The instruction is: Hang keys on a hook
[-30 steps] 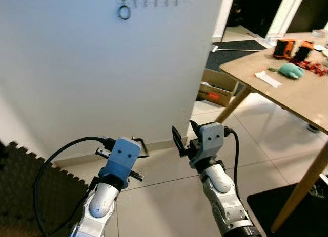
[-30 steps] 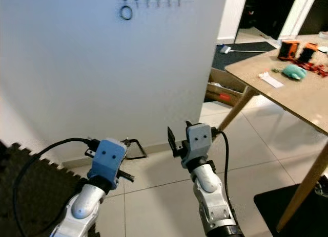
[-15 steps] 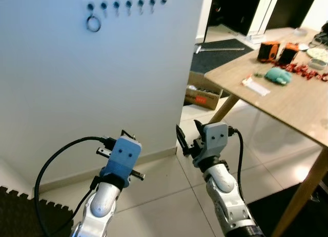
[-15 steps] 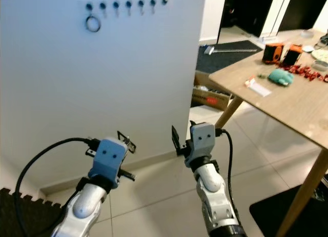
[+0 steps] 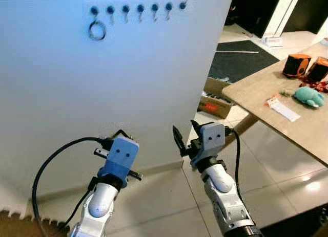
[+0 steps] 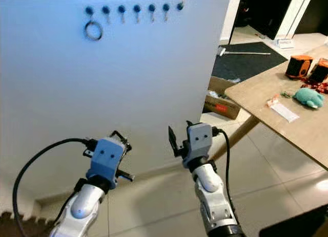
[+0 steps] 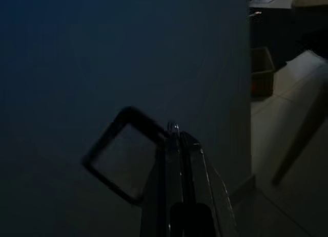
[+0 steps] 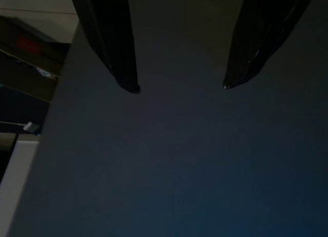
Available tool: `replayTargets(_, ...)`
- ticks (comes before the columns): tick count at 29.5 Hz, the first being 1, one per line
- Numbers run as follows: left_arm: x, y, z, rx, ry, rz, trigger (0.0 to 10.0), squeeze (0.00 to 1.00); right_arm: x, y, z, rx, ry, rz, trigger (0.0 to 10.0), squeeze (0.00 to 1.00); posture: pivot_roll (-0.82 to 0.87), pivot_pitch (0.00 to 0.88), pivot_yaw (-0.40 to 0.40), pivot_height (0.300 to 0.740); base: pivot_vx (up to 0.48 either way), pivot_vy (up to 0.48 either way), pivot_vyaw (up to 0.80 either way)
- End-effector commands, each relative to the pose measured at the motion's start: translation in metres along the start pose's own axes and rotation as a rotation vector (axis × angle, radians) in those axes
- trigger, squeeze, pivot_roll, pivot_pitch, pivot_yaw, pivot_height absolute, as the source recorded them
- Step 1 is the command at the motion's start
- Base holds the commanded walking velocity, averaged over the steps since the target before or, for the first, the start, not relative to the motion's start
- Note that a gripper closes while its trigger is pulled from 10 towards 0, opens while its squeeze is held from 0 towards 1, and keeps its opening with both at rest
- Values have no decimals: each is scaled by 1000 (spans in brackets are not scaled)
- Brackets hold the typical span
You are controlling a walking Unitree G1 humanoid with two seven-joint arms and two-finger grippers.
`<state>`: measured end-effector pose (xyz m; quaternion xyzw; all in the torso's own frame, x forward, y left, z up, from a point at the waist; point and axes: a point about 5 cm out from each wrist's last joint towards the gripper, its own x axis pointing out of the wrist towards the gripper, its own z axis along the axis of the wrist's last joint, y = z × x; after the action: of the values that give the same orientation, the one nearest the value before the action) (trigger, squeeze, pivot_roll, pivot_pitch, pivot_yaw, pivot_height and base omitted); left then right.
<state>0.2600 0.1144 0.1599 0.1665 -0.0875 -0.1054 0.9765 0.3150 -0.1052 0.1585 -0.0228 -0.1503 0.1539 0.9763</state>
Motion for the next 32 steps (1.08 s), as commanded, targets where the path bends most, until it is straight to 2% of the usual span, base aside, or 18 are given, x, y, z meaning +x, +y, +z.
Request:
replayTargets(1, -4, -1, -6, 10, 24, -3, 10000, 0, -2, 1, -3, 5, 11, 3, 10000, 0, 142, 161, -17, 740, 416, 0, 0)
replayTargets(6, -4, -1, -5, 5, 21, -3, 10000, 0, -2, 1, -3, 13, 12, 2, 10000, 0, 141, 159, -18, 740, 353, 0, 0)
replayTargets(15, -6, 0, -2, -22, -4, 8, 10000, 0, -7, 7, -10, 36, 42, 67, 10000, 0, 137, 154, -19, 740, 0, 0, 0)
replayTargets(18, 2, 5, 7, -52, -29, 68, 10000, 0, -24, 12, -28, 33, 111, 80, 10000, 0, 138, 149, -23, 740, 0, 0, 0)
replayTargets(22, 7, 8, 14, -73, -43, 89, 10000, 0, -29, 13, -34, 30, 133, 73, 10000, 0, 138, 149, -23, 740, 0, 0, 0)
replayTargets(24, 13, 11, 23, -96, -70, 106, 10000, 0, -35, 13, -39, 30, 154, 65, 10000, 0, 133, 144, -24, 740, 0, 0, 0)
replayTargets(27, 24, 16, 41, -161, -102, 121, 10000, 0, -36, 14, -41, 33, 159, 64, 10000, 0, 131, 143, -20, 740, 0, 0, 0)
replayTargets(28, 24, 16, 41, -161, -102, 121, 10000, 0, -36, 14, -41, 33, 159, 64, 10000, 0, 131, 143, -20, 740, 0, 0, 0)
replayTargets(31, 36, 22, 57, -262, -125, 124, 10000, 0, -33, 14, -38, 36, 149, 58, 10000, 0, 128, 146, -15, 740, 0, 0, 0)
replayTargets(32, 36, 22, 57, -262, -125, 124, 10000, 0, -33, 14, -38, 36, 149, 58, 10000, 0, 128, 146, -15, 740, 0, 0, 0)
